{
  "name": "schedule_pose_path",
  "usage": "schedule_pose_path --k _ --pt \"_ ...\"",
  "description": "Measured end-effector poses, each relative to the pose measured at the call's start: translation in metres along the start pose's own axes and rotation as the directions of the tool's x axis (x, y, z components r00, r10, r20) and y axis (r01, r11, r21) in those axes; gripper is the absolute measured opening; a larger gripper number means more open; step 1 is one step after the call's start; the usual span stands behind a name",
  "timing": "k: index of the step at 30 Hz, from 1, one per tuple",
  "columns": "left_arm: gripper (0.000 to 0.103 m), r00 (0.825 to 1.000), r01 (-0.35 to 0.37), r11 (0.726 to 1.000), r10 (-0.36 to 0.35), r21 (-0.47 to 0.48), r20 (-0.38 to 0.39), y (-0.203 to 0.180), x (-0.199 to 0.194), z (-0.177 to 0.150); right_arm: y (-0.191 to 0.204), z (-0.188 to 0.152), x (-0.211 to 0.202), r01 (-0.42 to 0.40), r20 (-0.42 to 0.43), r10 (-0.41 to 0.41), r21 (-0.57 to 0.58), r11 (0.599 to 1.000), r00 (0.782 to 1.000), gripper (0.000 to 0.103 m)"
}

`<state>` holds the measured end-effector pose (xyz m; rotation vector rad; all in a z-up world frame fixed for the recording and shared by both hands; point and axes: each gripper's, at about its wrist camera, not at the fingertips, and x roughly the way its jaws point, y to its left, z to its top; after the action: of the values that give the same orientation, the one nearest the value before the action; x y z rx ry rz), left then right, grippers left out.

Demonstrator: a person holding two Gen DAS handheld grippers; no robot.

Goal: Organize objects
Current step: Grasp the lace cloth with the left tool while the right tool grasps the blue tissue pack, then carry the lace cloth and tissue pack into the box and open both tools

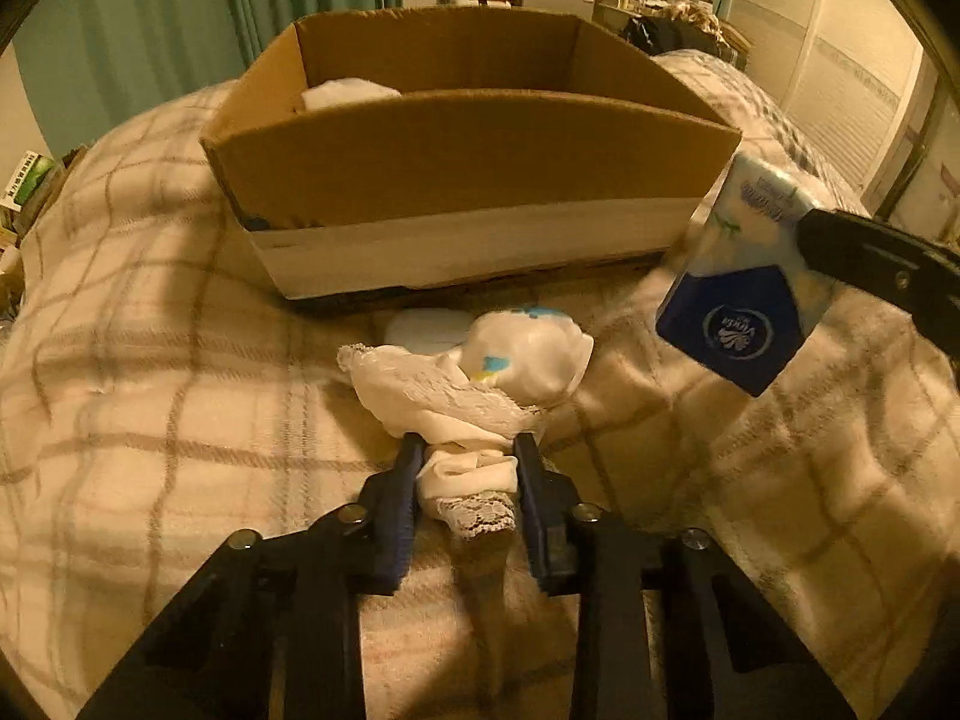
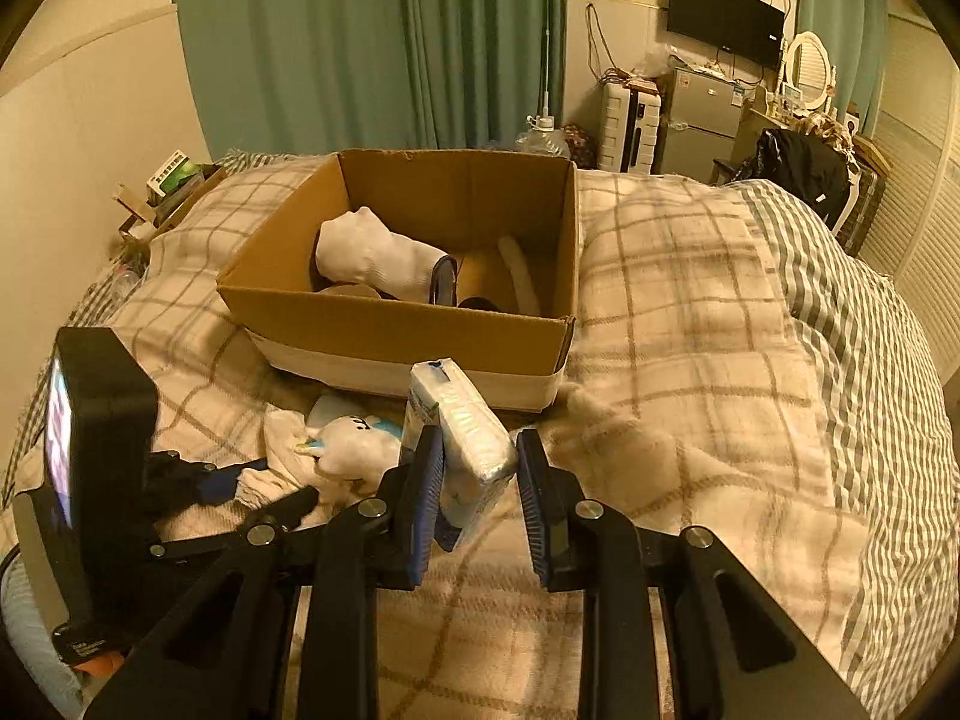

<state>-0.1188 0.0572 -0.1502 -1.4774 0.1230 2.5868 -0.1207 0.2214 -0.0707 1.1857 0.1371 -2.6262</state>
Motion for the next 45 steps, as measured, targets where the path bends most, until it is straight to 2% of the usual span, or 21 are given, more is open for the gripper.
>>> schedule_pose_path --k 6,13,19,23,27,30,35,41,45 --pt "0.021 0.999 -0.007 1.0 0.008 -0.019 0.051 0.006 -0.028 -0.004 0.003 -0.004 -0.016 0.015 0.028 -0.015 -0.01 1.0 0.999 0.024" --pt "0.021 0.993 0.016 0.998 -0.01 -0.057 0.118 0.015 -0.067 0.0 0.008 -0.005 -0.048 0.026 0.101 -0.025 -0.007 1.0 0.995 0.024" --pt "0.021 0.984 0.038 0.998 -0.03 -0.043 0.173 0.018 -0.096 0.012 0.014 0.003 -0.076 0.025 0.155 -0.023 -0.009 1.0 0.988 0.024" --pt "0.021 0.977 0.024 1.0 -0.02 -0.012 0.211 0.016 -0.117 0.024 0.017 0.015 -0.096 0.036 0.197 -0.031 -0.023 0.999 0.98 0.024" --pt "0.021 0.968 0.041 0.999 -0.037 -0.011 0.249 0.022 -0.14 0.046 0.02 0.037 -0.114 0.043 0.241 -0.028 -0.058 0.997 0.97 0.024" --pt "0.021 0.957 0.023 1.0 -0.023 0.002 0.288 0.023 -0.155 0.067 0.022 0.058 -0.123 0.063 0.269 -0.038 -0.087 0.994 0.963 0.024" --pt "0.021 0.943 0.012 1.0 -0.014 0.008 0.333 0.026 -0.166 0.111 0.021 0.102 -0.125 0.052 0.31 -0.015 -0.112 0.992 0.951 0.024" --pt "0.021 0.936 -0.012 1.0 0.014 -0.009 0.35 0.036 -0.15 0.168 0.012 0.153 -0.094 0.049 0.317 -0.013 -0.108 0.993 0.948 0.023" --pt "0.021 0.941 -0.025 1.0 0.027 -0.011 0.336 0.039 -0.125 0.192 0.005 0.177 -0.06 0.04 0.297 -0.009 -0.098 0.994 0.955 0.023"
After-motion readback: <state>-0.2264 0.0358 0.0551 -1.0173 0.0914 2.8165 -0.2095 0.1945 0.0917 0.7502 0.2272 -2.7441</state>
